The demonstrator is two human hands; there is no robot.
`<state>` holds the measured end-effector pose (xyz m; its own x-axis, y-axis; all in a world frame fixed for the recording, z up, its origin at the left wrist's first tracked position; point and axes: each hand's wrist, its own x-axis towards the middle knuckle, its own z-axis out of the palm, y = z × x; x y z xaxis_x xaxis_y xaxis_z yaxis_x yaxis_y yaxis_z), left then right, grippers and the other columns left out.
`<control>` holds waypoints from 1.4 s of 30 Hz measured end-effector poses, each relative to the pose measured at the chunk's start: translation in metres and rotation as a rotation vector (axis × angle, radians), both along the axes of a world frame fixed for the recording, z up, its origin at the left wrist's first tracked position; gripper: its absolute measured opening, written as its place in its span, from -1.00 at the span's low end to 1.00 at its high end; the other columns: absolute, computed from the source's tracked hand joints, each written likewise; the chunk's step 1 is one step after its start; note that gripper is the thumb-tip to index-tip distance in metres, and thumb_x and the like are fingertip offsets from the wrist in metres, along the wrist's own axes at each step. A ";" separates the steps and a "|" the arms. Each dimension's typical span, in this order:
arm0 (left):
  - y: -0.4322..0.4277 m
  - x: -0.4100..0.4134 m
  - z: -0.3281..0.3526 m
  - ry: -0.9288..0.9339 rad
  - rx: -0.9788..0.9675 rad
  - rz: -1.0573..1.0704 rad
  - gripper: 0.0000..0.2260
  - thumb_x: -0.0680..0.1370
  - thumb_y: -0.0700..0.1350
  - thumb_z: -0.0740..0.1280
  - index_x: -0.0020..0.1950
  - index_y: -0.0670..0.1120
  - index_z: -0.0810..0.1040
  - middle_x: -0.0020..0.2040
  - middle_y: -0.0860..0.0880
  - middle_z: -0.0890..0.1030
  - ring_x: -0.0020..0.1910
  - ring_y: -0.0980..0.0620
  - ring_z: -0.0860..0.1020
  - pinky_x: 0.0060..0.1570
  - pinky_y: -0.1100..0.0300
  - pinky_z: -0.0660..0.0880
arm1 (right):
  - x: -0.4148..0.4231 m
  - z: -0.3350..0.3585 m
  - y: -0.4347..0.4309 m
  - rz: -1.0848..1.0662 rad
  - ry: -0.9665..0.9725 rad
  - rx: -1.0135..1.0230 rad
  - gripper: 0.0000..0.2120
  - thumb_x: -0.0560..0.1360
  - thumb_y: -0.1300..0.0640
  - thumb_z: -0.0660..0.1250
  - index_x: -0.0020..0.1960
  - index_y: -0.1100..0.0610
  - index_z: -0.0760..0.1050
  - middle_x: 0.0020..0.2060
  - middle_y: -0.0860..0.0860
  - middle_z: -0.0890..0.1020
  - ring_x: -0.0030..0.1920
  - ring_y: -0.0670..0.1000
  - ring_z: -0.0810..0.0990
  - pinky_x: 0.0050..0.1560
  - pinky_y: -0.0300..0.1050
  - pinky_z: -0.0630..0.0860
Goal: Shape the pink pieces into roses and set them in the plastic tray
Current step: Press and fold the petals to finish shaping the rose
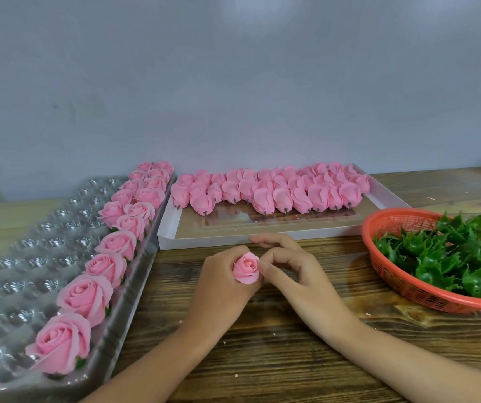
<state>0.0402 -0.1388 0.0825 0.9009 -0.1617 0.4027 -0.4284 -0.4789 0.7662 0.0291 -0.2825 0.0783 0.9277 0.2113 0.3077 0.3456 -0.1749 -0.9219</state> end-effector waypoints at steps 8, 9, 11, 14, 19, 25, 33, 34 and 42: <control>0.001 -0.001 0.004 0.034 -0.070 -0.069 -0.75 0.41 -0.14 0.46 -0.36 0.13 0.47 -0.42 0.21 0.54 -0.37 0.22 0.49 -0.35 0.44 0.37 | 0.001 -0.004 0.000 -0.032 -0.083 0.055 -0.93 0.48 0.07 0.32 -0.18 0.00 0.47 0.18 -0.21 0.56 0.27 -0.10 0.51 0.29 0.11 0.44; 0.000 -0.002 0.005 0.051 -0.080 -0.105 -0.78 0.41 -0.11 0.45 -0.35 0.13 0.48 -0.41 0.20 0.54 -0.37 0.22 0.49 -0.34 0.44 0.38 | 0.001 -0.003 -0.001 -0.049 -0.130 0.082 -0.95 0.49 0.09 0.33 -0.14 0.02 0.48 0.21 -0.18 0.56 0.30 -0.06 0.50 0.29 0.16 0.44; 0.000 -0.003 0.005 0.076 -0.066 -0.168 -0.78 0.40 -0.12 0.45 -0.34 0.15 0.50 -0.38 0.21 0.56 -0.33 0.23 0.52 -0.31 0.45 0.39 | -0.002 0.001 -0.001 -0.033 -0.213 0.102 -0.94 0.51 0.07 0.35 -0.06 0.05 0.53 0.27 -0.14 0.52 0.38 -0.02 0.45 0.32 0.12 0.42; 0.001 -0.001 0.002 0.099 -0.001 -0.198 -0.78 0.43 -0.17 0.46 -0.32 0.08 0.51 -0.34 0.11 0.59 -0.31 0.19 0.54 -0.31 0.40 0.41 | -0.006 0.004 0.001 0.033 -0.254 0.048 -0.91 0.51 0.03 0.37 -0.04 0.02 0.58 0.30 -0.16 0.49 0.43 -0.05 0.40 0.39 -0.12 0.34; 0.002 0.003 0.000 0.136 0.005 -0.225 -0.80 0.45 -0.12 0.45 -0.33 -0.01 0.50 -0.33 0.04 0.58 -0.32 0.15 0.53 -0.29 0.36 0.42 | -0.008 0.005 0.000 0.047 -0.240 0.031 -0.92 0.47 0.04 0.43 -0.06 0.01 0.59 0.30 -0.19 0.48 0.42 -0.07 0.40 0.38 -0.26 0.30; 0.003 0.004 -0.001 0.175 -0.014 -0.244 -0.86 0.45 -0.07 0.46 -0.24 -0.05 0.54 -0.28 -0.04 0.60 -0.26 0.07 0.56 -0.21 0.23 0.47 | -0.006 0.004 0.000 0.060 -0.209 0.038 -0.89 0.47 0.17 0.49 -0.07 0.01 0.59 0.30 -0.22 0.48 0.41 -0.08 0.41 0.35 -0.23 0.35; 0.002 0.003 0.002 0.227 0.012 -0.229 -0.85 0.46 -0.07 0.45 -0.30 -0.01 0.56 -0.32 0.00 0.61 -0.30 0.15 0.57 -0.23 0.33 0.46 | -0.006 0.005 0.000 0.013 -0.250 0.004 -0.88 0.44 0.15 0.50 -0.03 0.01 0.66 0.09 -0.12 0.52 0.23 -0.04 0.51 0.20 -0.34 0.39; 0.001 0.003 0.002 0.227 0.015 -0.228 -0.87 0.46 -0.07 0.45 -0.27 -0.02 0.57 -0.30 0.01 0.62 -0.28 0.16 0.58 -0.21 0.33 0.48 | -0.006 0.005 0.000 0.001 -0.265 -0.017 -0.86 0.44 0.17 0.51 -0.02 0.02 0.66 0.05 -0.11 0.52 0.18 -0.02 0.53 0.17 -0.34 0.40; 0.000 0.003 0.002 0.233 0.062 -0.196 -0.92 0.48 -0.09 0.43 -0.18 -0.07 0.61 -0.23 -0.02 0.65 -0.20 0.21 0.58 -0.14 0.41 0.47 | -0.006 0.004 -0.001 -0.014 -0.336 -0.115 -0.83 0.47 0.22 0.48 0.03 0.05 0.61 -0.05 -0.12 0.59 0.06 -0.02 0.55 0.04 -0.34 0.40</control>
